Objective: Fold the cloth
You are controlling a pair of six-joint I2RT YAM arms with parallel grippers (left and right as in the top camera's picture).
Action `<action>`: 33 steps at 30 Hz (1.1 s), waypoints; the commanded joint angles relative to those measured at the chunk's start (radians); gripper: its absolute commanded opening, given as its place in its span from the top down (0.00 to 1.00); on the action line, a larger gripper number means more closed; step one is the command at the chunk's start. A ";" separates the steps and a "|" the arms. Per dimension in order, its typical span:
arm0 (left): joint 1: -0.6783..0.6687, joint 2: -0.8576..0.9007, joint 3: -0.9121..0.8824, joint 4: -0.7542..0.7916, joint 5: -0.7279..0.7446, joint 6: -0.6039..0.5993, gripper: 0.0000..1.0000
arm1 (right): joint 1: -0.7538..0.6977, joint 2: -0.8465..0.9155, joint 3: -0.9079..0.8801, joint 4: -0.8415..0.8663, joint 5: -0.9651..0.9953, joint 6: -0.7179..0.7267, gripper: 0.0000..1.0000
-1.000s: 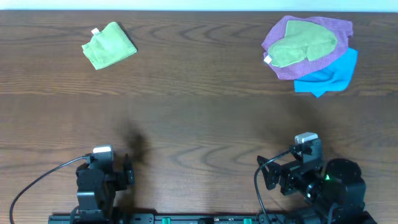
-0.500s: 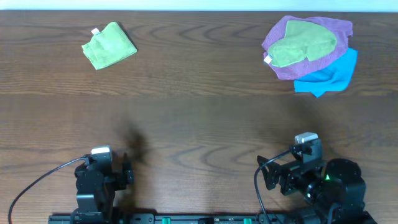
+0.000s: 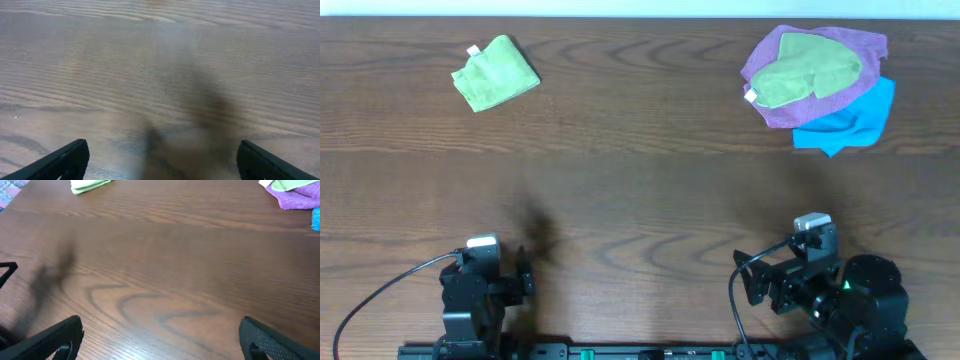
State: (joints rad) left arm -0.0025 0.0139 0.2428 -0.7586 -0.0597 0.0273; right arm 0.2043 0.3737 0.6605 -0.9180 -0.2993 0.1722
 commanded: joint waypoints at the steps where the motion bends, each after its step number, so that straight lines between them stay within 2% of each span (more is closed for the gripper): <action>1: -0.004 -0.010 -0.006 -0.002 -0.011 0.011 0.05 | -0.008 -0.003 -0.003 -0.002 -0.003 0.006 0.01; 6: -0.004 -0.010 -0.006 -0.002 -0.011 0.011 0.05 | -0.009 -0.005 -0.030 0.008 0.195 -0.002 0.01; 9: -0.004 -0.010 -0.006 -0.002 -0.011 0.011 0.05 | -0.016 -0.014 -0.086 0.052 0.215 -0.142 0.01; 12: -0.004 -0.010 -0.006 -0.002 -0.011 0.011 0.05 | -0.045 -0.035 -0.151 0.078 0.219 -0.209 0.01; 23: -0.004 -0.010 -0.006 -0.002 -0.011 0.011 0.05 | -0.208 -0.266 -0.353 0.088 0.220 -0.227 0.01; 33: -0.004 -0.010 -0.006 -0.002 -0.011 0.011 0.05 | -0.213 -0.340 -0.444 0.090 0.220 -0.241 0.01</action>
State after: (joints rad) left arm -0.0025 0.0128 0.2424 -0.7589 -0.0597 0.0273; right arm -0.0017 0.0555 0.2398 -0.8310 -0.0883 -0.0498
